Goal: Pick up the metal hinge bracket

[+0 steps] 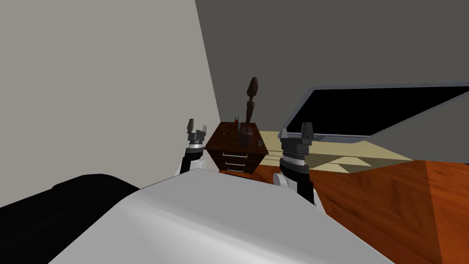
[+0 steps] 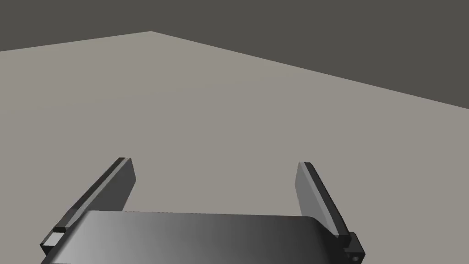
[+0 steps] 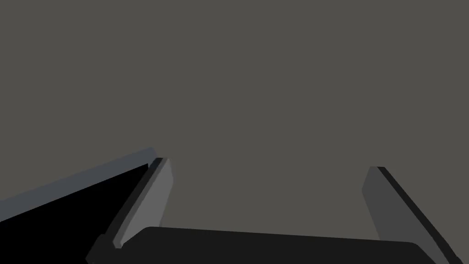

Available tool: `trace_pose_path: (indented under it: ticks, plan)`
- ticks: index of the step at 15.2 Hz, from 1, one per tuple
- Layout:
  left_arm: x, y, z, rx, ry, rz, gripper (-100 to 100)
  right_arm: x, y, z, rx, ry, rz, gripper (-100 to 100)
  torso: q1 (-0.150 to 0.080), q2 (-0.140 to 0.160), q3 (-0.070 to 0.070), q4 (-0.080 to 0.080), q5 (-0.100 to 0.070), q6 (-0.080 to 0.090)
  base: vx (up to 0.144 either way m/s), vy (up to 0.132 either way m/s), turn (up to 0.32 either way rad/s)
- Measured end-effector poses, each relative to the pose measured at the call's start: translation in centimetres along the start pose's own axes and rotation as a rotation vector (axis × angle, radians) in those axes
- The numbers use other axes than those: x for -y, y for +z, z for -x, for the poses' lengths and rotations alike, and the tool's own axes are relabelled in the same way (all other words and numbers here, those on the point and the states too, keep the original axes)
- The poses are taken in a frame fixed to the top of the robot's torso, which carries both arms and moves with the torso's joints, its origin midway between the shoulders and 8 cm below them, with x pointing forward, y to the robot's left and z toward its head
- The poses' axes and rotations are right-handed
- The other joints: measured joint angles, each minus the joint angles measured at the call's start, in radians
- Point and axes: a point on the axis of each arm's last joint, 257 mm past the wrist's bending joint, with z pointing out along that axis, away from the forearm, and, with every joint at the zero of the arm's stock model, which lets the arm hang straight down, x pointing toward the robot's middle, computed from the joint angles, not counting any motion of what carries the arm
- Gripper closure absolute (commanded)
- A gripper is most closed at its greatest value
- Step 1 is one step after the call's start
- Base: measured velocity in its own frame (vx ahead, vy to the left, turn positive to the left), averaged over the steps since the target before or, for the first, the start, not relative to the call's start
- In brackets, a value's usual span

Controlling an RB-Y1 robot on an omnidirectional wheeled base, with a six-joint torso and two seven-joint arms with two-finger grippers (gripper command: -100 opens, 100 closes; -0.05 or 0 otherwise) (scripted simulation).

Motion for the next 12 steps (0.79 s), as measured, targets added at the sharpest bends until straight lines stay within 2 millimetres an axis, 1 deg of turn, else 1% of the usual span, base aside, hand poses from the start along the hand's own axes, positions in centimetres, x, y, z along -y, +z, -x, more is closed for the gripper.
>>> trace_pose_path:
  ticks: [4, 12]
  plan:
    - [0.0, 0.0, 0.0, 0.000, 0.000, 0.000, 0, 1.3, -0.3, -1.0, -0.077, -0.115, -0.020, -100, 0.000, 0.000, 0.000, 0.000, 0.000, 0.000, -0.004, 0.011, -0.010]
    - [0.0, 0.0, 0.0, 0.000, 0.000, 0.000, 0, 4.3, -0.7, -1.9, -0.179, -0.373, -0.050, -100, 0.001, 0.000, 0.000, 0.000, 0.000, 0.000, -0.004, 0.012, -0.009]
